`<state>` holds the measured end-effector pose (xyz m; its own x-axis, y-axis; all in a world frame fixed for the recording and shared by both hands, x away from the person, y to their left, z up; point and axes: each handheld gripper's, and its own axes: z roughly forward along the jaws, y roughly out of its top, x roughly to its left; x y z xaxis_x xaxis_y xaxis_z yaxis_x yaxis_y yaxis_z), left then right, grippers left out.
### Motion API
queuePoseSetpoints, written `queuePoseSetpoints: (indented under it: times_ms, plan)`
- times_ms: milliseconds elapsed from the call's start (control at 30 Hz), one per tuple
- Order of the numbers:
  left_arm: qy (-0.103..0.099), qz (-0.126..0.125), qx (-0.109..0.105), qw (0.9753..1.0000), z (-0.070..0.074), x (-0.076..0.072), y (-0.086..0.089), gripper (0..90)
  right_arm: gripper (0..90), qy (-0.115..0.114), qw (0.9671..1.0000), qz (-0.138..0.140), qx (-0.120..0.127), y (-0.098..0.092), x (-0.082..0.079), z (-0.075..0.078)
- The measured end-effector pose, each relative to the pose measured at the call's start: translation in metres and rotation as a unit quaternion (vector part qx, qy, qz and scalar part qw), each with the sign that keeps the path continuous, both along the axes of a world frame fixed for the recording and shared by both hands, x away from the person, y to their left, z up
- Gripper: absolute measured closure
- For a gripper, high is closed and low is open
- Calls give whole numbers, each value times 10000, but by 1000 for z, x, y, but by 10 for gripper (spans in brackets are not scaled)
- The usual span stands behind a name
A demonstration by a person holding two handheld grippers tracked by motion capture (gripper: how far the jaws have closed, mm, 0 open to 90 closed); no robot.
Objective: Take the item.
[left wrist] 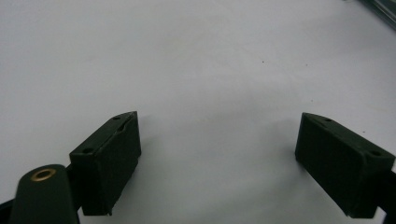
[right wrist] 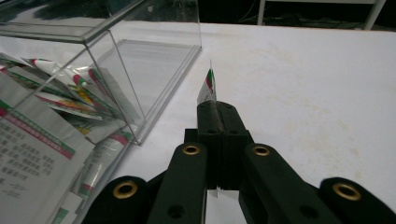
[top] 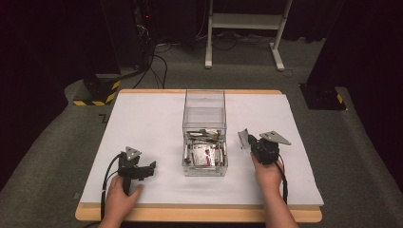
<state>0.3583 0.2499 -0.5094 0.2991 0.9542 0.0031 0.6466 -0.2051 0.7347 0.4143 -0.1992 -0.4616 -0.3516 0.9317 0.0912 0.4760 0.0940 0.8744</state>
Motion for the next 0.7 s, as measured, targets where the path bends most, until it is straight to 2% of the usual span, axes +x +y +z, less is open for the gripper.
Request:
queuePoseSetpoints:
  times_ms: [333,700]
  plan:
    - [-3,-2,2,10000,0,0,0,144,888,35,9997,-236,2,-12,4,-5]
    - [-2,-2,3,10000,0,0,0,144,848,219,9990,-392,62,-26,7,-8]
